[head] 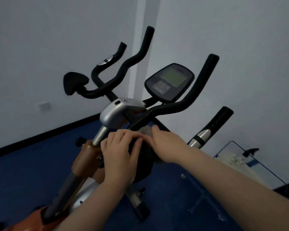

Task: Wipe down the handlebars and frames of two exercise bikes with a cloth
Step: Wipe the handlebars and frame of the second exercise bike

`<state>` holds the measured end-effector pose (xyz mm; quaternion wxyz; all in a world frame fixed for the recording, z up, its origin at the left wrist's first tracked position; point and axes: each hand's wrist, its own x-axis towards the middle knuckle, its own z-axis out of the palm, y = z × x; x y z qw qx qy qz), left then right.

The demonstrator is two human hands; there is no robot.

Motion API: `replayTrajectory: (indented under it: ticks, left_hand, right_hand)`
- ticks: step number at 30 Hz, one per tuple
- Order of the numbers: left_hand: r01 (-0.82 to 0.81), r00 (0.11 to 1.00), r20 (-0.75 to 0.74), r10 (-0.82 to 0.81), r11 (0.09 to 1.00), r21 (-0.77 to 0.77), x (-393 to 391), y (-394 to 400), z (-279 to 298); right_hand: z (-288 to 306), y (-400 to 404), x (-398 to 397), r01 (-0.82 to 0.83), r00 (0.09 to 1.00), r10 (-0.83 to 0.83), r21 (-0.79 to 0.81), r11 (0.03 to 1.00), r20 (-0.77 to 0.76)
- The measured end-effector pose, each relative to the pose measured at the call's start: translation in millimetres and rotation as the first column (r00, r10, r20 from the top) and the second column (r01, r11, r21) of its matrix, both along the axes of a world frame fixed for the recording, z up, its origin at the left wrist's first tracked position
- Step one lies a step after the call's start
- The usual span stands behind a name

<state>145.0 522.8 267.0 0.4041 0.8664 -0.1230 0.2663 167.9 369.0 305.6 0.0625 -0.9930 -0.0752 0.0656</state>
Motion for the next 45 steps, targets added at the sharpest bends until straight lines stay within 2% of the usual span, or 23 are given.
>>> replayTrajectory:
  ticks: [3, 5, 9, 10, 14, 17, 19, 22, 24, 25, 26, 29, 31, 33, 35, 36, 38, 39, 40, 41, 42, 43, 45]
  left_hand:
    - [-0.001, 1.0, 0.012, 0.001, 0.999, -0.039, 1.3, 0.2, -1.0]
    - [-0.015, 1.0, 0.023, 0.016, 0.999, -0.045, 1.5, 0.0, -1.6]
    - [-0.026, 1.0, 0.016, 0.026, 0.999, -0.025, 0.8, -0.3, -1.4]
    - [-0.028, 1.0, 0.005, 0.028, 0.999, -0.019, 0.1, -0.2, -0.8]
    - [-0.001, 1.0, -0.008, 0.001, 0.999, 0.052, -3.3, 0.1, 6.1]
    - [0.057, 0.998, 0.021, -0.059, 0.996, 0.067, 1.5, -7.7, 20.3]
    - [0.19, 0.981, 0.019, -0.192, 0.979, 0.069, 11.7, -16.3, 36.5]
    - [0.333, 0.941, -0.104, -0.322, 0.935, 0.12, 32.0, -34.0, 57.1]
    - [0.396, 0.905, -0.242, -0.349, 0.9, 0.182, 39.5, -46.9, 57.8]
    - [0.416, 0.894, -0.284, -0.346, 0.877, 0.242, 40.6, -51.9, 54.3]
    - [0.423, 0.897, -0.289, -0.334, 0.84, 0.341, 40.9, -55.4, 50.0]
    - [0.436, 0.896, -0.231, -0.379, 0.653, 0.619, 45.5, -54.3, 38.3]
    - [0.516, 0.844, -0.312, -0.436, 0.504, 0.693, 49.4, -51.1, 40.5]
    - [0.584, 0.784, -0.376, -0.494, 0.381, 0.716, 55.0, -51.1, 43.4]
    - [0.599, 0.731, -0.388, -0.561, 0.256, 0.759, 58.2, -49.7, 45.2]
    - [0.587, 0.716, -0.381, -0.585, 0.208, 0.783, 59.1, -49.7, 44.5]
    - [0.564, 0.7, -0.372, -0.61, 0.153, 0.811, 61.7, -50.7, 41.4]
    - [0.571, 0.697, -0.378, -0.609, 0.153, 0.807, 62.8, -50.2, 40.0]
    - [0.592, 0.703, -0.395, -0.591, 0.179, 0.786, 63.0, -49.6, 38.5]
    - [0.614, 0.713, -0.412, -0.567, 0.222, 0.757, 63.3, -50.3, 37.0]
    - [0.622, 0.726, -0.413, -0.55, 0.269, 0.735, 63.6, -51.4, 35.5]
    - [0.619, 0.738, -0.408, -0.537, 0.299, 0.726, 63.3, -50.8, 34.6]
    - [0.612, 0.753, -0.394, -0.526, 0.341, 0.714, 63.1, -51.7, 32.6]
  right_hand:
    - [-2.9, -17.1, -4.5, -0.088, 0.996, 0.087, -0.086, 0.992, -0.017]
    - [-3.5, -5.5, 8.1, -0.093, 0.995, 0.094, -0.034, 0.995, 0.035]
    - [-10.7, 15.8, 20.2, -0.009, 0.99, -0.007, 0.117, 0.993, 0.138]
    - [-10.1, 11.9, 15.8, -0.023, 0.989, 0.007, 0.106, 0.994, 0.148]
    - [-12.5, -12.1, -20.3, -0.09, 0.953, 0.13, -0.153, 0.984, 0.273]
    - [8.3, -32.9, -40.3, -0.295, 0.907, 0.333, -0.178, 0.939, 0.257]
    - [28.5, -71.3, -40.2, -0.35, 0.87, 0.407, -0.236, 0.907, 0.277]
    - [50.5, -112.0, -35.6, -0.171, 0.834, 0.253, -0.206, 0.964, 0.49]
    - [31.5, -86.2, -44.0, 0.041, 0.824, 0.006, -0.069, 0.997, 0.566]
    - [10.9, -67.1, -49.1, 0.083, 0.813, -0.073, 0.01, 0.997, 0.577]
    - [-8.5, -51.6, -56.9, 0.046, 0.799, -0.046, 0.015, 0.999, 0.599]
    - [-7.1, -77.8, -59.9, -0.169, 0.799, 0.237, -0.173, 0.97, 0.553]
    - [22.9, -118.4, -48.0, -0.165, 0.777, 0.308, -0.294, 0.941, 0.549]
    - [33.7, -132.3, -38.7, -0.036, 0.728, 0.175, -0.219, 0.975, 0.663]
    - [6.7, -98.1, -41.8, 0.073, 0.677, -0.104, 0.074, 0.995, 0.729]
    - [-14.0, -81.8, -48.0, 0.011, 0.678, -0.086, 0.106, 0.994, 0.73]
    - [-24.5, -77.4, -54.5, -0.19, 0.697, 0.179, -0.061, 0.98, 0.694]
    - [-12.9, -94.8, -48.2, -0.293, 0.677, 0.353, -0.204, 0.934, 0.646]
    - [7.3, -115.1, -39.4, -0.316, 0.673, 0.465, -0.345, 0.884, 0.575]
    - [30.1, -135.9, -27.2, -0.297, 0.631, 0.54, -0.469, 0.832, 0.557]
    - [47.6, -151.2, -19.2, -0.236, 0.622, 0.529, -0.506, 0.83, 0.577]
    - [48.7, -154.0, -15.2, -0.165, 0.617, 0.456, -0.461, 0.872, 0.641]
    - [19.4, -128.6, -20.3, -0.004, 0.613, 0.156, -0.193, 0.981, 0.775]
